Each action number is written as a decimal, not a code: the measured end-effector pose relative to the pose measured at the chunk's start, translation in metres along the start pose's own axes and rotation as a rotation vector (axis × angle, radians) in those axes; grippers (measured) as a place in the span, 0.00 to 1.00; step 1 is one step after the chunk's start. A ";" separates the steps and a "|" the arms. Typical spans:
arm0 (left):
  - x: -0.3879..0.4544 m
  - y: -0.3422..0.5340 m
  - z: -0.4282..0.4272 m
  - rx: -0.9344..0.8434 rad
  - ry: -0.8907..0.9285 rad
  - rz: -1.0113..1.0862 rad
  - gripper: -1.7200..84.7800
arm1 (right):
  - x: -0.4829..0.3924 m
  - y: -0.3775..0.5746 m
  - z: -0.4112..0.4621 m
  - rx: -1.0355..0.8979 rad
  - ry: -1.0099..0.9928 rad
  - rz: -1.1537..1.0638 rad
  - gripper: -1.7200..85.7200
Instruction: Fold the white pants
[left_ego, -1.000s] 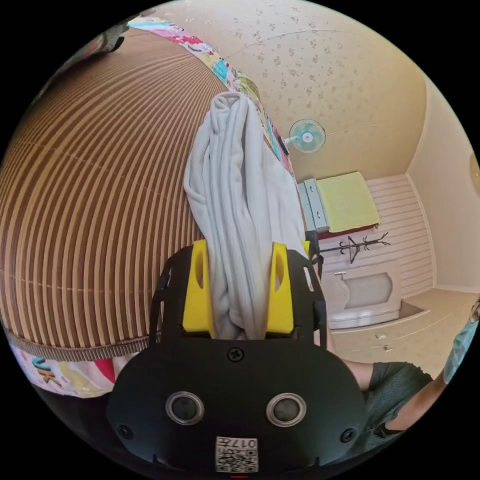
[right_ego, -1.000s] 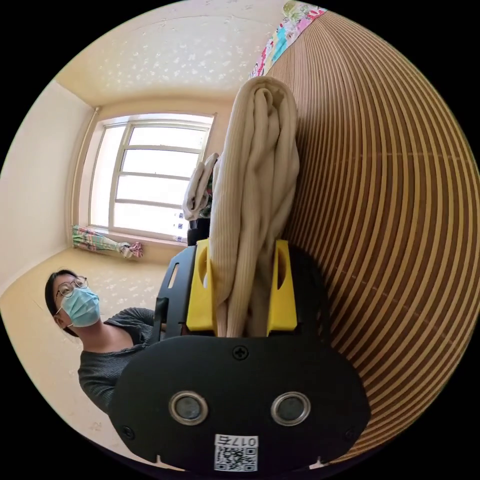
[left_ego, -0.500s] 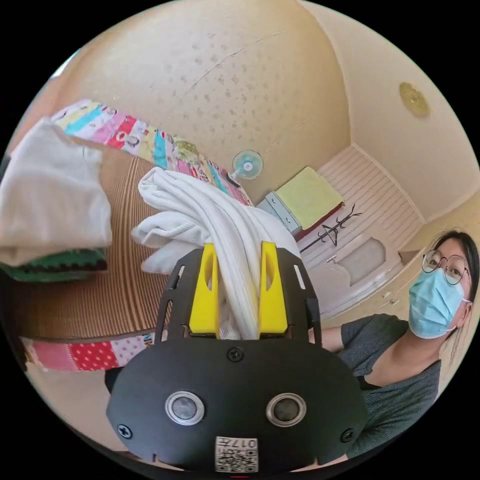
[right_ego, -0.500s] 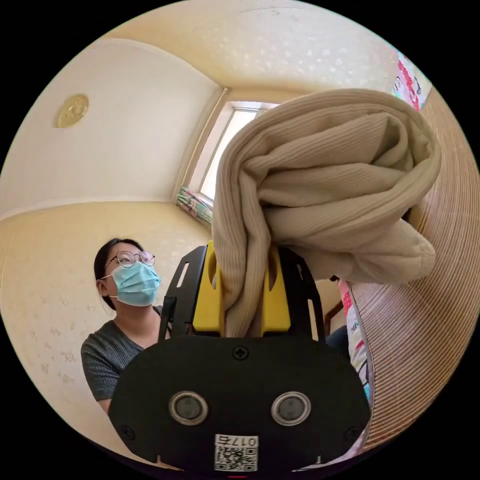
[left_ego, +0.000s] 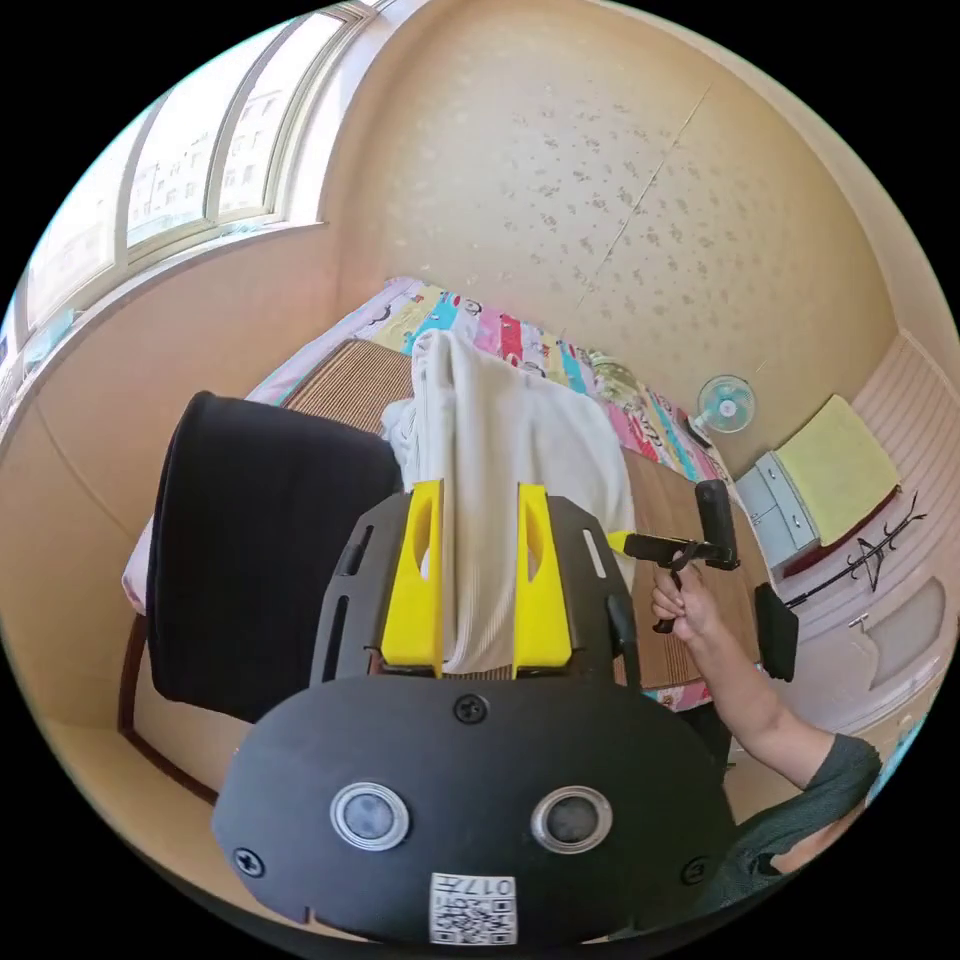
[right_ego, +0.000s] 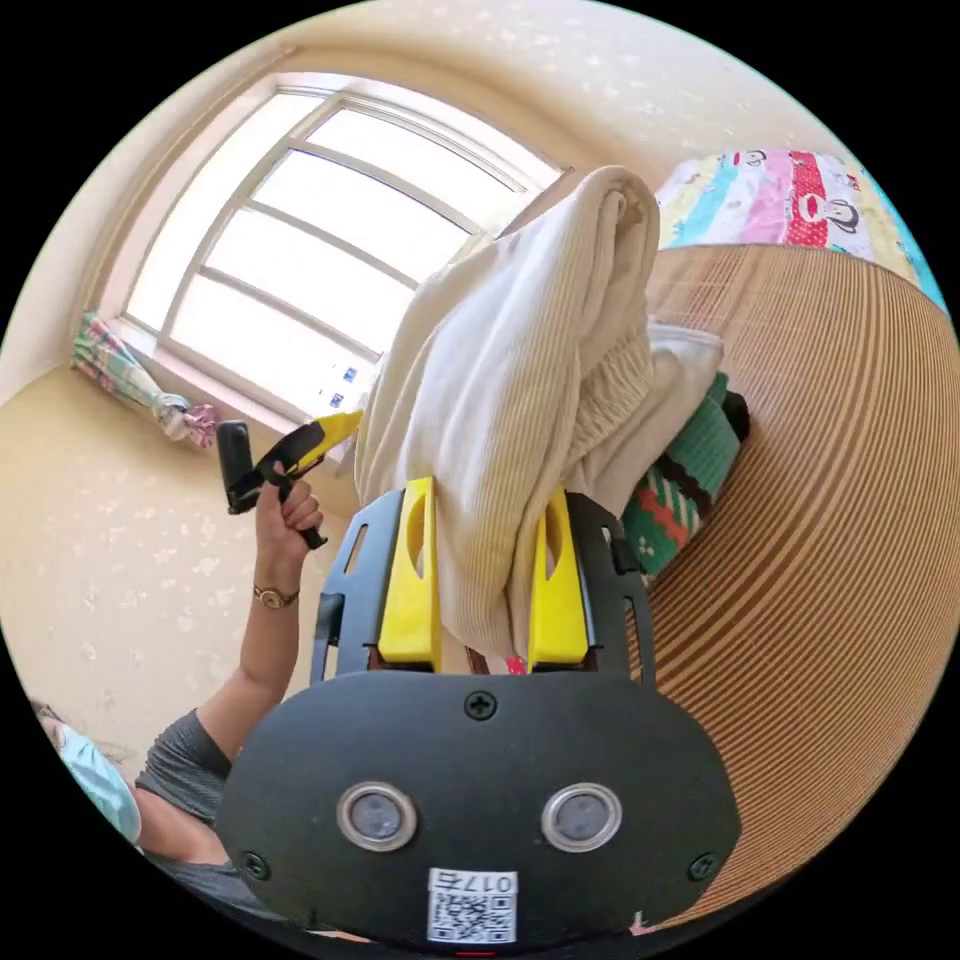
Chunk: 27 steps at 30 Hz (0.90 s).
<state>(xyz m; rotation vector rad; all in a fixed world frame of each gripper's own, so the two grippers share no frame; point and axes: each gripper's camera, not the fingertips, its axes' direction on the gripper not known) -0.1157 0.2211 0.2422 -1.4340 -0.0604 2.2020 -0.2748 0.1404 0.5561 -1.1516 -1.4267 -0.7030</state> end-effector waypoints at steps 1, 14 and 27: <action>0.004 0.018 0.010 -0.005 -0.020 0.025 0.15 | 0.002 0.005 0.003 0.010 -0.043 -0.019 0.18; 0.110 0.021 0.024 0.080 -0.205 0.122 0.11 | -0.020 0.036 0.021 0.151 -0.086 0.039 0.17; 0.116 0.035 0.043 0.222 0.027 0.096 0.11 | -0.013 0.161 0.037 0.186 -0.035 -0.003 0.13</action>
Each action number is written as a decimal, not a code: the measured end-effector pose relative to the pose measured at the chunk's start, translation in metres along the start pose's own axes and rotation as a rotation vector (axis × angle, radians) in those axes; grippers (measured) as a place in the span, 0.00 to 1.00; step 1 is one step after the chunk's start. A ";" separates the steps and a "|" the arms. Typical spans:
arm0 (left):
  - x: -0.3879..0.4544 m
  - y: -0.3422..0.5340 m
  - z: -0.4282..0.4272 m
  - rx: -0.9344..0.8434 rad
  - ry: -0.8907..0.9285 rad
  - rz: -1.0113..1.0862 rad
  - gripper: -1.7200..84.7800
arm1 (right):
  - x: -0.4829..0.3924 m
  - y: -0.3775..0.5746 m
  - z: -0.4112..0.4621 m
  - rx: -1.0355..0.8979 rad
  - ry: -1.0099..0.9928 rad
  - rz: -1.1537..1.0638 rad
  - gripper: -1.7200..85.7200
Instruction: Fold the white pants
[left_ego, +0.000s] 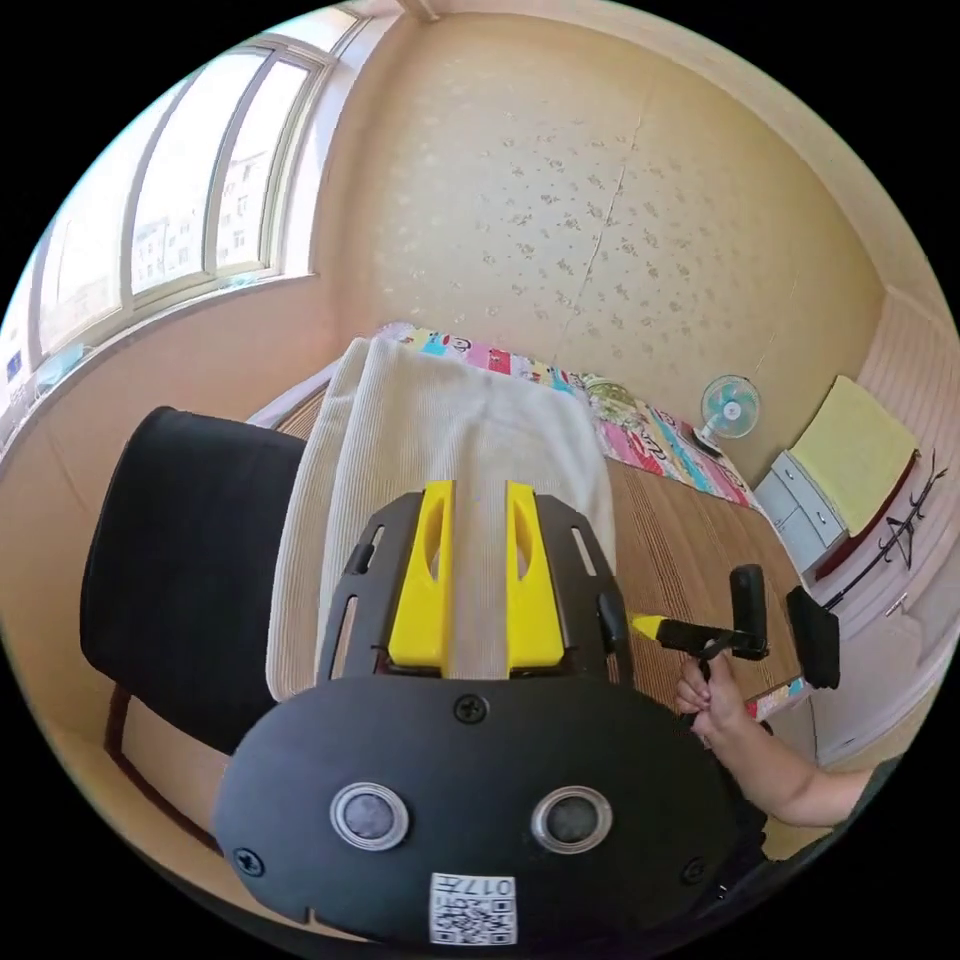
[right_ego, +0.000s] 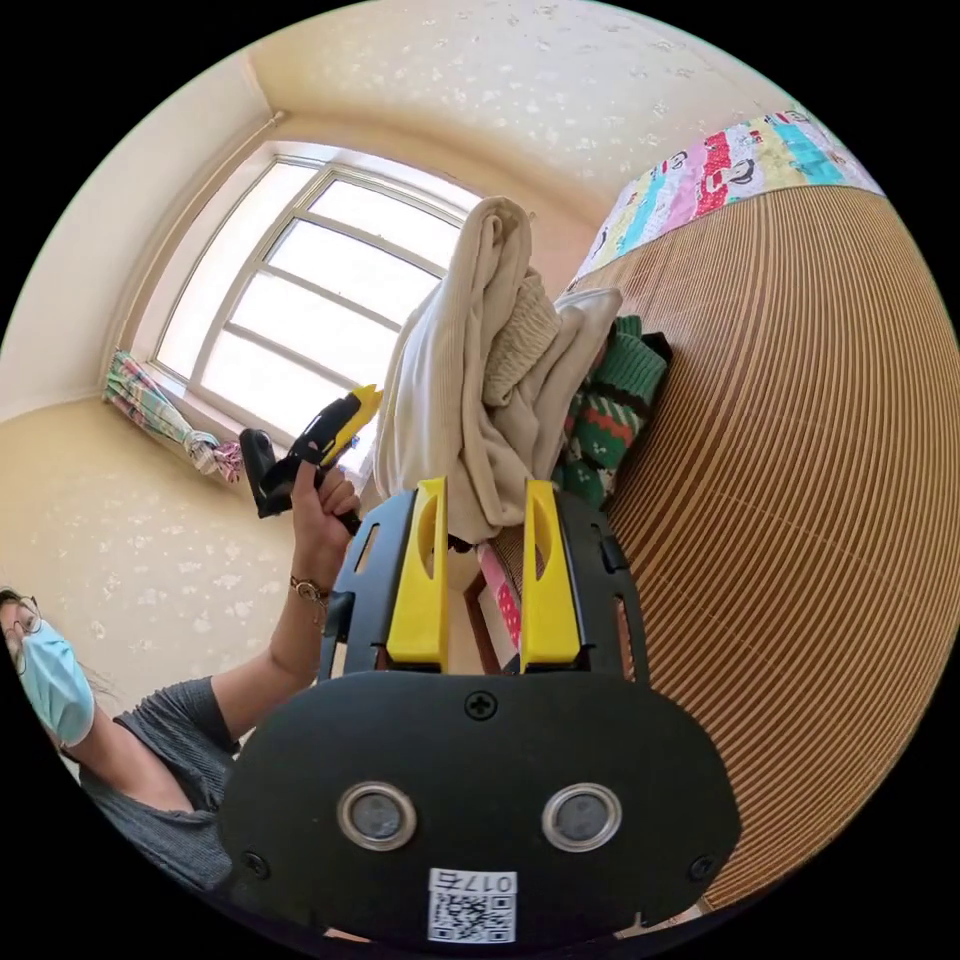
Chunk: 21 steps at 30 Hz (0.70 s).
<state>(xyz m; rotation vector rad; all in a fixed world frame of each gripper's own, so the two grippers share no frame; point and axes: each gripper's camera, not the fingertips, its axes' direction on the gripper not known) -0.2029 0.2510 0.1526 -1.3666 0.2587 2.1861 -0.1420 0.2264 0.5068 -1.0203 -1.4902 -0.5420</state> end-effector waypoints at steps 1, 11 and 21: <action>0.011 0.003 -0.003 0.010 0.064 0.033 0.11 | -0.001 0.010 -0.003 -0.010 0.025 -0.016 0.12; 0.164 0.154 0.150 -0.398 0.316 0.449 0.02 | -0.042 0.208 -0.103 0.016 0.953 -0.030 0.03; 0.180 0.206 0.258 -0.515 0.294 0.287 0.01 | -0.041 0.391 -0.301 0.657 1.400 0.509 0.04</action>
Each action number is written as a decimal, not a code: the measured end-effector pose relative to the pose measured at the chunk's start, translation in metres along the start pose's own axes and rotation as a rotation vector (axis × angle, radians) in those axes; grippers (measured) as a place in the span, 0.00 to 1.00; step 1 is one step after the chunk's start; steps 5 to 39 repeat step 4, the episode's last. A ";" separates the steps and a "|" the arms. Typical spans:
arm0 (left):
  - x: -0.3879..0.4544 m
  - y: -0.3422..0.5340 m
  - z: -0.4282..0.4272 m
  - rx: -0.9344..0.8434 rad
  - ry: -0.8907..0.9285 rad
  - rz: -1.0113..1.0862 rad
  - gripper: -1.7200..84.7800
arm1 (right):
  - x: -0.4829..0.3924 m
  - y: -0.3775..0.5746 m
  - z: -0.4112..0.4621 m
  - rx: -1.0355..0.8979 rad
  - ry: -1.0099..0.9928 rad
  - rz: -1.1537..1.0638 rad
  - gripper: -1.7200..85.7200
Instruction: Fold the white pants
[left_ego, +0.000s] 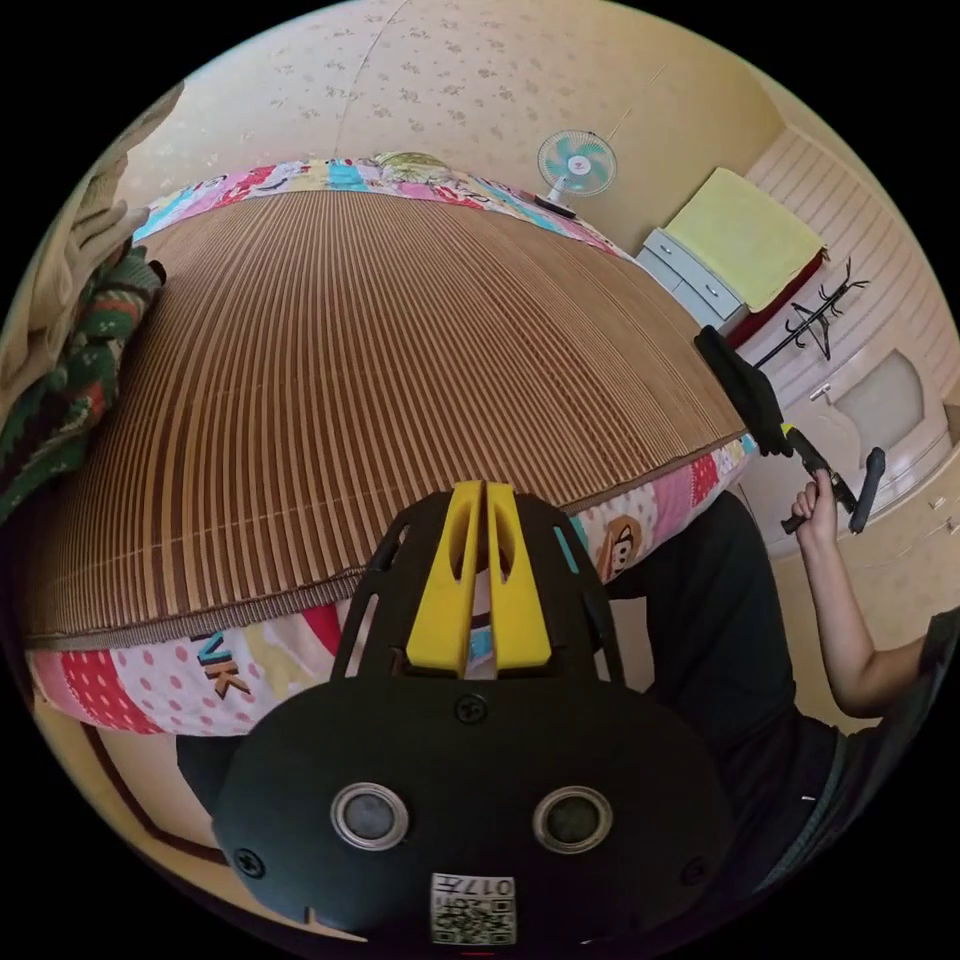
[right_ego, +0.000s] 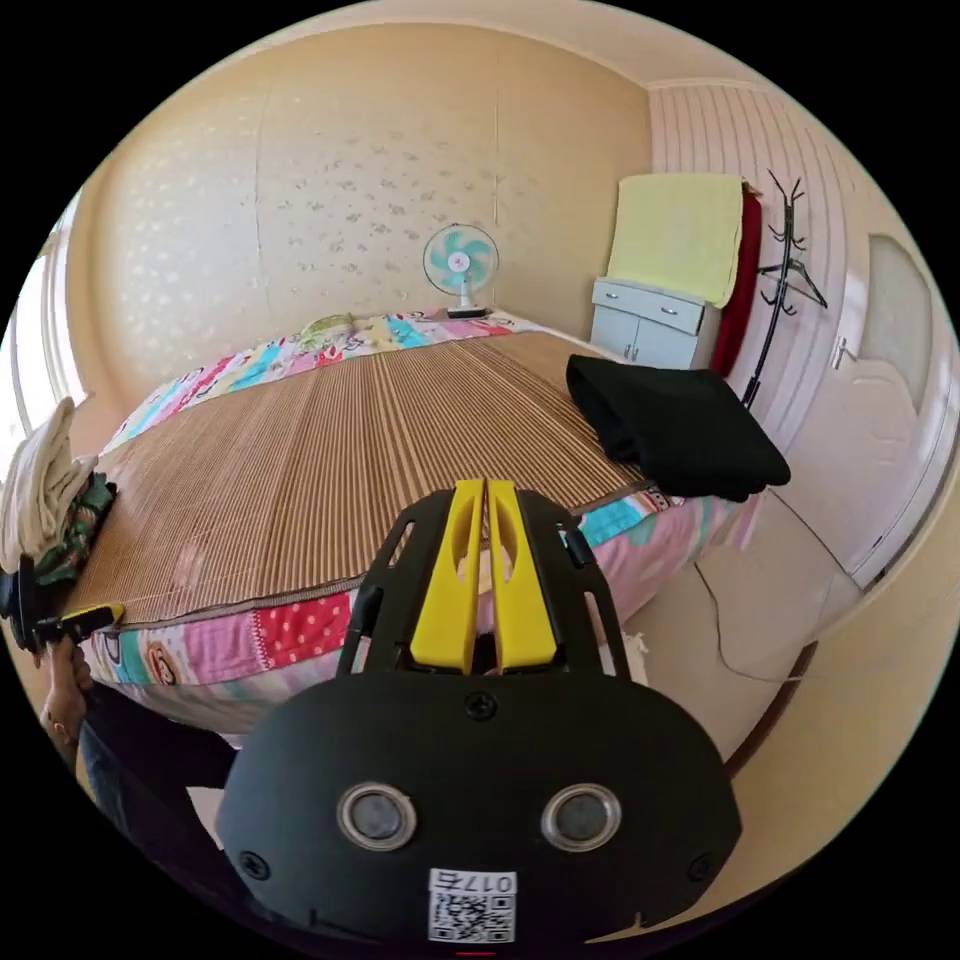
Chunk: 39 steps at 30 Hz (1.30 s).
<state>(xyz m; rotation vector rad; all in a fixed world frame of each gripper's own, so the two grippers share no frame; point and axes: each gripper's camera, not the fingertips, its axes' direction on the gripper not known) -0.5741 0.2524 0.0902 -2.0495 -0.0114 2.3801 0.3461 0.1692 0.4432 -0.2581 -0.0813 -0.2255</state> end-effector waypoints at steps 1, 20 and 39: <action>-0.007 -0.001 0.003 0.013 0.006 -0.008 0.01 | 0.018 -0.001 0.002 -0.003 -0.018 0.053 0.04; -0.038 0.004 0.009 0.079 0.105 -0.152 0.01 | 0.113 0.001 0.010 0.052 -0.176 0.326 0.08; -0.038 0.004 0.009 0.079 0.105 -0.152 0.01 | 0.113 0.001 0.010 0.052 -0.176 0.326 0.08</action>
